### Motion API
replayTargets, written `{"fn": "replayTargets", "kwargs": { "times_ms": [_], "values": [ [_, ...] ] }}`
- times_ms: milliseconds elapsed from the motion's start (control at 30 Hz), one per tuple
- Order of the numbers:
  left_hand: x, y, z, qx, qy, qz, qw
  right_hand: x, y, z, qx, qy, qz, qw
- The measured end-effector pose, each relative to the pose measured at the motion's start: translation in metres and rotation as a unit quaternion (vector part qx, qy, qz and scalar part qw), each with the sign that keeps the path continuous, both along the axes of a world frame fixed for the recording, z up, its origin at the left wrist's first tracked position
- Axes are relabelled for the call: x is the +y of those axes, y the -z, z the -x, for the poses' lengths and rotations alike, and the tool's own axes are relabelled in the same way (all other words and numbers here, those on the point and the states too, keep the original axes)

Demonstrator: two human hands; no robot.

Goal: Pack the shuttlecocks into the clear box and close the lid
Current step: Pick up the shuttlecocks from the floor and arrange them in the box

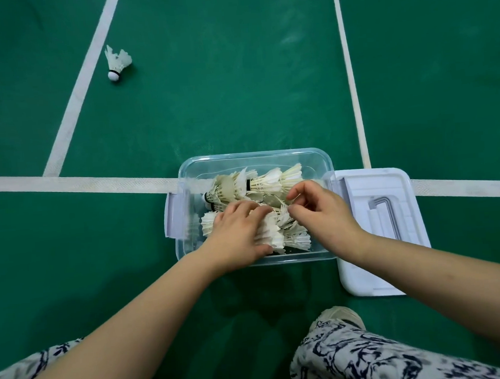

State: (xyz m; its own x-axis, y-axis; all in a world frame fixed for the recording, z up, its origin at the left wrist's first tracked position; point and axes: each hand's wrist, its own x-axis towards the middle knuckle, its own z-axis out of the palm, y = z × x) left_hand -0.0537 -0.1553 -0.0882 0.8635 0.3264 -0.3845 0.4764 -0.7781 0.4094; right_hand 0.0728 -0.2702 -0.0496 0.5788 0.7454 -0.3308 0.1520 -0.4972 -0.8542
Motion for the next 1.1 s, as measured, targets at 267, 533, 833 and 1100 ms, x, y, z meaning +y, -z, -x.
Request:
{"fn": "replayTargets", "kwargs": {
  "times_ms": [267, 533, 833, 1100],
  "values": [
    [0.007, -0.005, -0.004, 0.083, 0.071, 0.051, 0.993, 0.001, 0.001, -0.007, -0.023, 0.006, -0.021, 0.999],
    [0.035, -0.027, -0.01, -0.149, -0.003, -0.04, 0.988, 0.068, -0.011, -0.035, -0.146, -0.101, -0.073, 0.982],
    [0.134, -0.045, -0.05, -0.22, -0.071, -0.098, 0.968, 0.187, -0.01, -0.046, -0.168, -0.121, -0.099, 0.973],
    [0.243, -0.122, -0.083, -0.074, -0.128, -0.163, 0.975, 0.284, -0.072, -0.074, -0.197, -0.186, -0.053, 0.961]
  ]
}}
